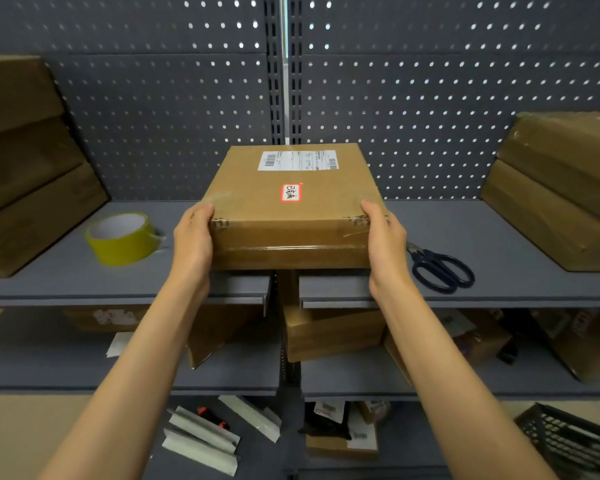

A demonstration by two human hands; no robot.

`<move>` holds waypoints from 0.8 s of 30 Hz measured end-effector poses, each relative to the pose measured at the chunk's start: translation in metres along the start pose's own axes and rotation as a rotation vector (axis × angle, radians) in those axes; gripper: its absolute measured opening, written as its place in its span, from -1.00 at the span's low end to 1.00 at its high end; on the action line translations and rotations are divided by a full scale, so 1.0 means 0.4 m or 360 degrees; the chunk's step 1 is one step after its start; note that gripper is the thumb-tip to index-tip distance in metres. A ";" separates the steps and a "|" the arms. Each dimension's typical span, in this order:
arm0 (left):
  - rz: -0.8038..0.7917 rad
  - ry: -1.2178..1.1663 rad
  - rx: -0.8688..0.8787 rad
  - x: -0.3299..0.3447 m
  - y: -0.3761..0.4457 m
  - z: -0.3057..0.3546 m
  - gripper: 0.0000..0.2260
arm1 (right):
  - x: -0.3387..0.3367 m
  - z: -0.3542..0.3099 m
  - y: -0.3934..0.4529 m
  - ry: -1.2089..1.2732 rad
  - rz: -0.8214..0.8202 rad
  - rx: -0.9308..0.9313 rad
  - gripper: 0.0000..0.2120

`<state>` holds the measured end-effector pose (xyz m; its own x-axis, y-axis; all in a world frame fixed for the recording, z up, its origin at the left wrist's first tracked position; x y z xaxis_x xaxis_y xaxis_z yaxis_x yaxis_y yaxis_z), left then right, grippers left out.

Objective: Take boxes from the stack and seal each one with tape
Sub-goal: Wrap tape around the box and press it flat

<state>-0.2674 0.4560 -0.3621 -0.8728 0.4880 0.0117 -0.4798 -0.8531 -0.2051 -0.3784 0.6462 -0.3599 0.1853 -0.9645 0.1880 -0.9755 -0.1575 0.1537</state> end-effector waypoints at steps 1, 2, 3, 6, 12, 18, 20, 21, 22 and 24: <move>-0.0007 -0.0008 0.0022 0.003 -0.006 0.009 -0.65 | -0.002 -0.011 -0.001 0.0008 0.0023 -0.0020 -0.67; -0.0014 -0.0016 0.0042 0.007 -0.013 0.020 -0.65 | -0.005 -0.023 -0.001 0.0025 0.0043 -0.0042 -0.67; -0.0025 -0.0025 0.0066 0.011 -0.019 0.030 -0.65 | -0.008 -0.036 -0.002 0.0042 0.0063 -0.0065 -0.68; -0.0049 -0.0074 0.0147 0.029 -0.038 0.065 -0.65 | -0.022 -0.075 0.001 0.0097 0.0131 -0.0132 -0.73; -0.0123 -0.0174 0.0190 0.077 -0.090 0.127 -0.69 | -0.060 -0.151 0.015 0.0196 0.0176 -0.0195 -0.78; -0.0129 -0.0221 0.0243 0.124 -0.156 0.174 -0.72 | -0.128 -0.205 0.042 0.0310 0.0177 -0.0235 -0.85; -0.0116 -0.0241 0.0281 0.151 -0.187 0.189 -0.75 | -0.157 -0.227 0.057 0.0309 0.0169 -0.0268 -0.86; -0.0111 -0.0249 0.0295 0.167 -0.203 0.197 -0.76 | -0.173 -0.240 0.067 0.0306 0.0159 -0.0284 -0.86; -0.0104 -0.0255 0.0306 0.185 -0.219 0.207 -0.75 | -0.191 -0.253 0.078 0.0307 0.0148 -0.0303 -0.85; -0.0085 -0.0272 0.0315 0.223 -0.252 0.226 -0.75 | -0.227 -0.285 0.103 0.0316 0.0118 -0.0337 -0.84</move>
<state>-0.3051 0.5689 -0.2520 -0.8403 0.5093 0.1860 -0.5190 -0.8547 -0.0045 -0.4220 0.7515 -0.2601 0.1544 -0.9082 0.3891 -0.9447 -0.0204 0.3273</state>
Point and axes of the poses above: each hand's wrist, its own y-axis towards the middle knuckle, its own x-axis out of the palm, z = x × y, the point moved 2 cm from there along y, towards the middle knuckle, and after that the axes turned 12 degrees about -x, right-handed, at the moved point
